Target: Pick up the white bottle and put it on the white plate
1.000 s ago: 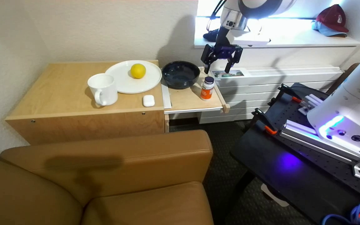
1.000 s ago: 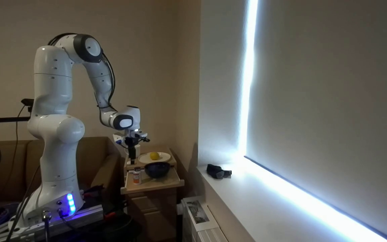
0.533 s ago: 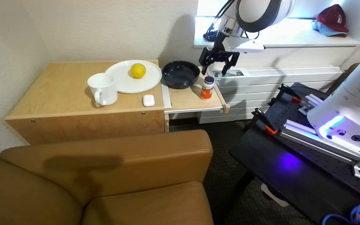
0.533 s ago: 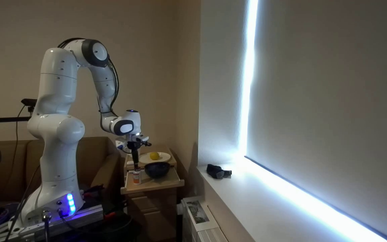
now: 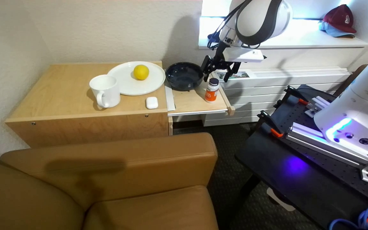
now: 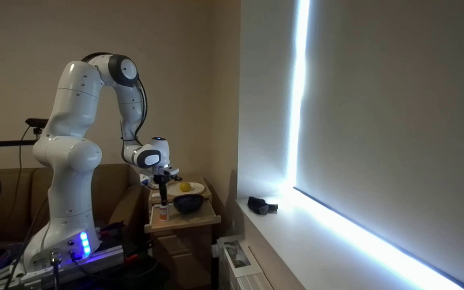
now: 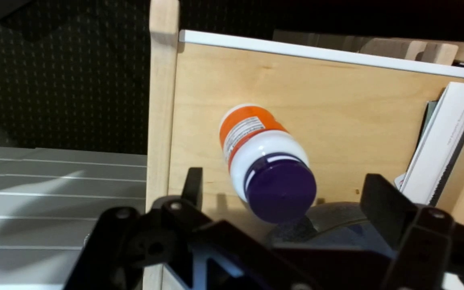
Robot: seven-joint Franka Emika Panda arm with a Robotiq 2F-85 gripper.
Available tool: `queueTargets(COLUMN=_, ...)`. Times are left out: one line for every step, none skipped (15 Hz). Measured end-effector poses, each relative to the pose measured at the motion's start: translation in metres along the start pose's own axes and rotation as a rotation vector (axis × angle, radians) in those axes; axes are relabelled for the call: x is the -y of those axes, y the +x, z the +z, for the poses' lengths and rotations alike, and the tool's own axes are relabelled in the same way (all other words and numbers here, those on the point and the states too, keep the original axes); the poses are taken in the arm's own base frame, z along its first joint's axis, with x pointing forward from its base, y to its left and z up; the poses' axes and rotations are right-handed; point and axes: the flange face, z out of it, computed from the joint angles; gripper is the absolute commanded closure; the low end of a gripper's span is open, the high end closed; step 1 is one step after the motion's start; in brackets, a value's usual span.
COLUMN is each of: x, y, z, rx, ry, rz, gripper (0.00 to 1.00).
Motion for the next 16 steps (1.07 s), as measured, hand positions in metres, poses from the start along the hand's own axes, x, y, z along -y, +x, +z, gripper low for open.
queueTargets(x=0.0, y=0.0, z=0.0, rx=0.0, ry=0.0, rz=0.0, gripper=0.0)
queueTargets(x=0.0, y=0.0, z=0.0, rx=0.0, ry=0.0, rz=0.0, gripper=0.0)
queueTargets(x=0.0, y=0.001, z=0.0, rx=-0.001, ry=-0.002, rz=-0.001, gripper=0.0)
queueTargets(x=-0.002, y=0.001, z=0.001, rx=-0.002, ry=-0.006, rz=-0.001, gripper=0.0)
queueTargets(x=-0.003, y=0.002, z=0.004, rx=-0.001, ry=-0.011, rz=0.001, gripper=0.0)
queueTargets(x=-0.004, y=0.001, z=0.007, rx=0.001, ry=-0.015, rz=0.002, gripper=0.0)
queueTargets(x=-0.003, y=0.001, z=0.01, rx=0.001, ry=-0.016, rz=0.001, gripper=0.0)
queueTargets(x=-0.002, y=0.001, z=0.013, rx=0.005, ry=-0.017, rz=0.002, gripper=0.0)
queueTargets(x=0.0, y=0.001, z=0.015, rx=0.007, ry=-0.016, rz=0.002, gripper=0.0)
queueTargets(x=0.002, y=0.002, z=0.017, rx=0.008, ry=-0.015, rz=0.001, gripper=0.0)
queueTargets(x=0.003, y=0.002, z=0.018, rx=0.009, ry=-0.015, rz=0.0, gripper=0.0)
queueTargets(x=0.004, y=0.002, z=0.018, rx=0.009, ry=-0.014, rz=0.001, gripper=0.25)
queueTargets(x=0.004, y=0.002, z=0.018, rx=0.009, ry=-0.014, rz=0.0, gripper=0.26)
queueTargets(x=0.004, y=0.002, z=0.018, rx=0.009, ry=-0.014, rz=0.0, gripper=0.32)
queueTargets(x=0.004, y=0.002, z=0.018, rx=0.009, ry=-0.015, rz=0.0, gripper=0.4)
queueTargets(x=0.003, y=0.002, z=0.019, rx=0.009, ry=-0.016, rz=0.001, gripper=0.47)
